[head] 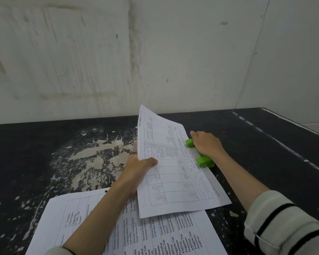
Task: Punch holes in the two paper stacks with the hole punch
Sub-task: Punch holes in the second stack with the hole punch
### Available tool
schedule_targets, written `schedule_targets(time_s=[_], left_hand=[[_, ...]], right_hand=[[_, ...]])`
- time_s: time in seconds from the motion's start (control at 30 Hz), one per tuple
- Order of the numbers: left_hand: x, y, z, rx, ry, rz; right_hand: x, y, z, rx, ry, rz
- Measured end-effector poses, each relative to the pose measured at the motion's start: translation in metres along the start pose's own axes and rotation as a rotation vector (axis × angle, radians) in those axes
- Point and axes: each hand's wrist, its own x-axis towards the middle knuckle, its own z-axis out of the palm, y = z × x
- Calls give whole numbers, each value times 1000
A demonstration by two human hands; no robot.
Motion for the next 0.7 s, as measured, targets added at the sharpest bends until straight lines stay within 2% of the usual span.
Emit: schedule_targets(time_s=[0.3,0.5,0.7], left_hand=[[5,-2,-1,-33,4,8],[7,-5,-1,-65,-5,-3],[5,-3,-1,-85,-8,-12]], right_hand=[[2,4,1,20,15,-26],[8,9,7,66,1,100],[3,8,3,142,-9,116]])
